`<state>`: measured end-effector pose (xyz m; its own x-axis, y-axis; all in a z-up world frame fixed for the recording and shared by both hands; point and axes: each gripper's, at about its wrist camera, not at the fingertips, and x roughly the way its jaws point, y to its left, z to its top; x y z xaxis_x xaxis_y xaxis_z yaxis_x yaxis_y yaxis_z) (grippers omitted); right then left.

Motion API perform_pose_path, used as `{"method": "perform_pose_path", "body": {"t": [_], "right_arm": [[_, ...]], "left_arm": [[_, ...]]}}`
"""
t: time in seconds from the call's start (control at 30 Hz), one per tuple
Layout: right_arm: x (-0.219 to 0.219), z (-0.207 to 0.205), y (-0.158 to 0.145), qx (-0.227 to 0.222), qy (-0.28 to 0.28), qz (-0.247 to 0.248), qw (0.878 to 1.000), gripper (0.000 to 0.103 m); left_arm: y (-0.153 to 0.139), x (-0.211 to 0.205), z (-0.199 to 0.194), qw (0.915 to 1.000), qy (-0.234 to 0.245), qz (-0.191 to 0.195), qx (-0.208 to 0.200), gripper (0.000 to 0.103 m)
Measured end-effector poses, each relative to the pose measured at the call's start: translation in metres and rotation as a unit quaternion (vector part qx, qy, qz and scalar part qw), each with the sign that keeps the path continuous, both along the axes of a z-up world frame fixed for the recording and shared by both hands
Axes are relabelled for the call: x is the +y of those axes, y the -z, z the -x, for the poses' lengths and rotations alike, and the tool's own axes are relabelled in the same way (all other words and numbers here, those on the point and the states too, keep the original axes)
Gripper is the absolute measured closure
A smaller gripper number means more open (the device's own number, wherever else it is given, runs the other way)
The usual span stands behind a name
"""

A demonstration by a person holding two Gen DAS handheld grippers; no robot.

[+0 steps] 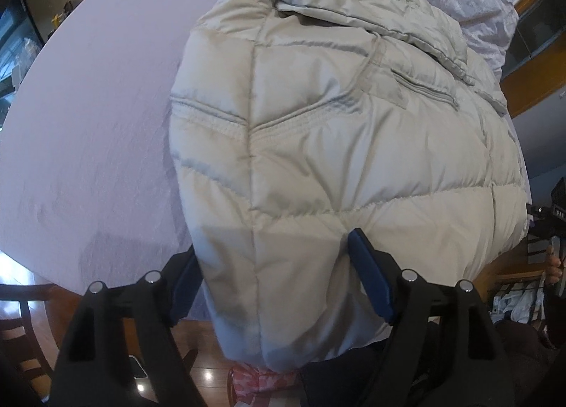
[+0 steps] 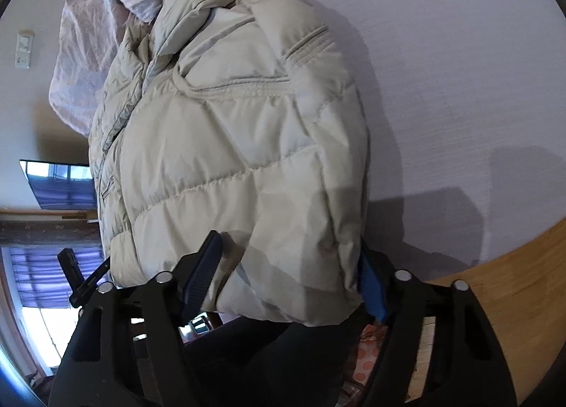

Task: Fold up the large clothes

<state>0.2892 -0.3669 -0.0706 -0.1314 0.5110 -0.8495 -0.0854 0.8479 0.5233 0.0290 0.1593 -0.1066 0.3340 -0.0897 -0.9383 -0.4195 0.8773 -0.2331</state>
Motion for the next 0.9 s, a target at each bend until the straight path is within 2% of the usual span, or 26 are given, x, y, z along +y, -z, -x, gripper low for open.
{"method": "perform_pose_path", "body": {"t": [0.27,0.67,0.73,0.9], "right_arm": [[-0.007,0.001,0.002,0.002,0.002,-0.021,1.000,0.033],[-0.009,0.003,0.007,0.020,0.018,-0.061,0.998,0.040],[-0.011,0.004,0.009,0.025,0.024,-0.071,0.997,0.047],[-0.005,0.008,0.016,0.034,0.023,-0.085,0.996,0.067]], "left_arm": [[0.001,-0.009,-0.005,0.9994,0.010,-0.029,0.014,0.022],[0.001,-0.009,-0.001,0.9994,0.025,-0.022,0.007,0.024],[0.001,-0.009,0.002,0.9996,0.021,-0.018,0.001,0.026],[-0.003,-0.014,0.007,0.9997,0.018,-0.009,-0.010,0.052]]}}
